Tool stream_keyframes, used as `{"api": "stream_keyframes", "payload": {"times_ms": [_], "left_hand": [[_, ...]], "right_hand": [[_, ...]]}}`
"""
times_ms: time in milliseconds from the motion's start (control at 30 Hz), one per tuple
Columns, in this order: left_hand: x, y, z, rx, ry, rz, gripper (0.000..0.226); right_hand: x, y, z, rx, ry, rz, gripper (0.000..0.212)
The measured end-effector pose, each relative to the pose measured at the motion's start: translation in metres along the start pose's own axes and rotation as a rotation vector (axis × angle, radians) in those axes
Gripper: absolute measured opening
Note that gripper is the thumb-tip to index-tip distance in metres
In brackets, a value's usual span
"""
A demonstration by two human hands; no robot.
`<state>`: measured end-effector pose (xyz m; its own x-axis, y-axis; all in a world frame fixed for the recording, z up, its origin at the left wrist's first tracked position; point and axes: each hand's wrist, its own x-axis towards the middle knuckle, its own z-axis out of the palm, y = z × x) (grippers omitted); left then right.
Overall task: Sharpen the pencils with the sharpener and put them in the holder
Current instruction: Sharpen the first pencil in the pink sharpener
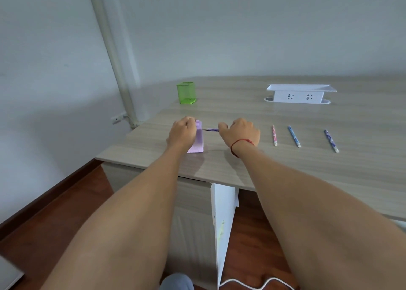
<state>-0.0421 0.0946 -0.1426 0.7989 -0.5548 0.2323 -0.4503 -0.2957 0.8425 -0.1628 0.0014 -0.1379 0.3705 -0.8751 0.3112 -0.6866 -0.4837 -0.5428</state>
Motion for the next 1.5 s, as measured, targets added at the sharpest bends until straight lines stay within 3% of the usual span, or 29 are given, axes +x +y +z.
{"api": "stream_keyframes", "payload": {"times_ms": [533, 1000, 1233, 1333, 1500], "left_hand": [[0.002, -0.006, 0.007, 0.035, 0.094, 0.02, 0.041], [-0.005, -0.01, 0.008, 0.102, 0.178, 0.123, 0.048], [-0.008, -0.013, 0.01, 0.284, 0.286, 0.232, 0.043], [-0.007, -0.012, 0.008, 0.291, 0.268, 0.234, 0.042], [-0.007, -0.009, 0.003, 0.066, 0.122, 0.284, 0.055]], "right_hand": [[0.002, -0.003, 0.005, -0.015, 0.05, 0.03, 0.036], [0.004, -0.024, 0.024, -0.051, 0.045, -0.062, 0.033], [0.006, -0.032, 0.033, 0.033, 0.03, -0.068, 0.035], [0.005, -0.032, 0.032, 0.029, 0.027, -0.065, 0.036], [0.005, -0.032, 0.035, -0.007, 0.033, -0.095, 0.031]]}}
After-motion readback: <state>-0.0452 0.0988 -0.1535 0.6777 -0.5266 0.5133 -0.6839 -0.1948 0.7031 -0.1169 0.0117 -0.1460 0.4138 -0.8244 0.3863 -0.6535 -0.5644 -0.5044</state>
